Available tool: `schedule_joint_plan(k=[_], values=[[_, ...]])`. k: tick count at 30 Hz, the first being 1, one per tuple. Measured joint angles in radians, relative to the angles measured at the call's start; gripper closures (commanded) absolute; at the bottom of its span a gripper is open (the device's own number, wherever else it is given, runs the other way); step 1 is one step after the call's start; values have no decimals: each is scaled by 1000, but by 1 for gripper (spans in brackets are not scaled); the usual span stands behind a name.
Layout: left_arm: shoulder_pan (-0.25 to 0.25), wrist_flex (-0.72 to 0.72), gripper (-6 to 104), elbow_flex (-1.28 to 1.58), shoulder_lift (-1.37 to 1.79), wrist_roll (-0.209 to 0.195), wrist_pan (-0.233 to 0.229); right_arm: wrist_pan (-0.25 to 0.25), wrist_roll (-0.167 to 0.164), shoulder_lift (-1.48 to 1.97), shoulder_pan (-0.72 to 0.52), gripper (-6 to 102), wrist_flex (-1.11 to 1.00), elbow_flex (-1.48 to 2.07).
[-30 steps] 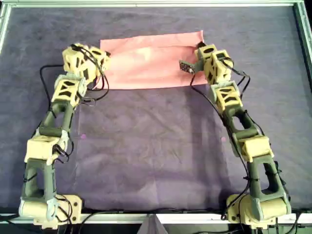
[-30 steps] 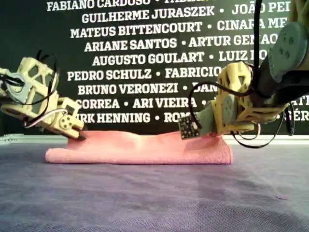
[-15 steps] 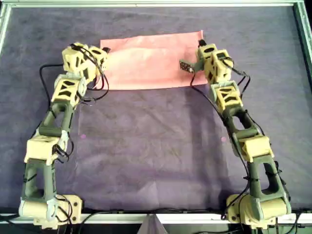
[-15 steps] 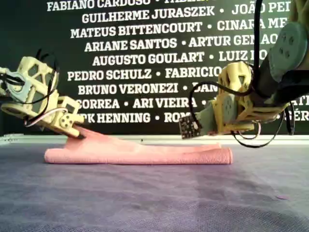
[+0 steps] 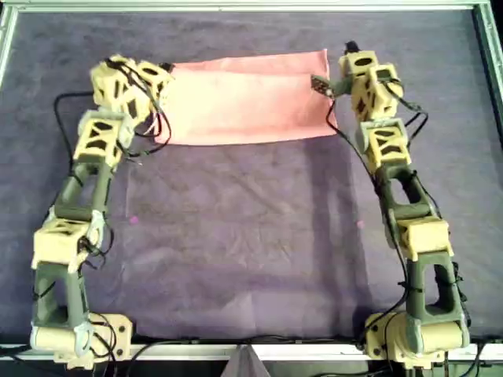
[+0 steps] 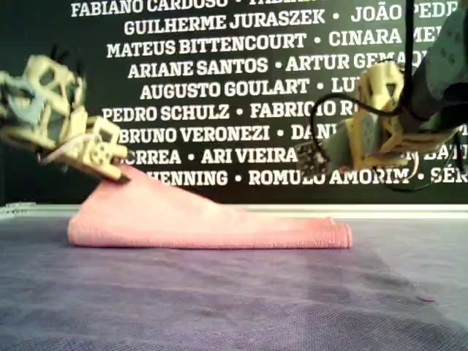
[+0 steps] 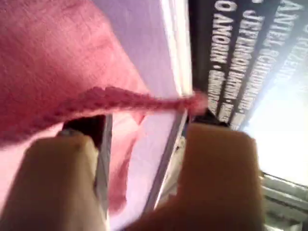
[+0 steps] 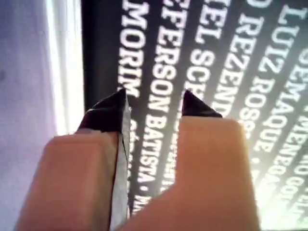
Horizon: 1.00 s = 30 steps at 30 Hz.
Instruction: Fold a cloth
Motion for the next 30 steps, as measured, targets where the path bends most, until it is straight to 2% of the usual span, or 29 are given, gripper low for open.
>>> schedule_joint_plan(k=[3,6,9,10,12,22,26,30], values=[[0,135,39,14,5,0,-11,0,-40,0,8,49,63,0],[0,189,39,14,3,6,-72,-8,-77,0,17,49,163,0],[0,199,39,12,11,9,-115,-6,-91,38,21,49,247,2],[0,199,39,12,12,9,-137,-6,-91,54,23,49,268,2],[2,201,40,12,12,3,-144,-5,-91,95,23,49,305,0],[-9,213,39,14,31,0,-150,-11,-91,230,17,49,506,0],[-21,235,39,25,161,0,-150,-15,-91,288,17,49,626,2],[-21,328,39,152,423,0,-150,-15,-86,413,11,49,804,2]])
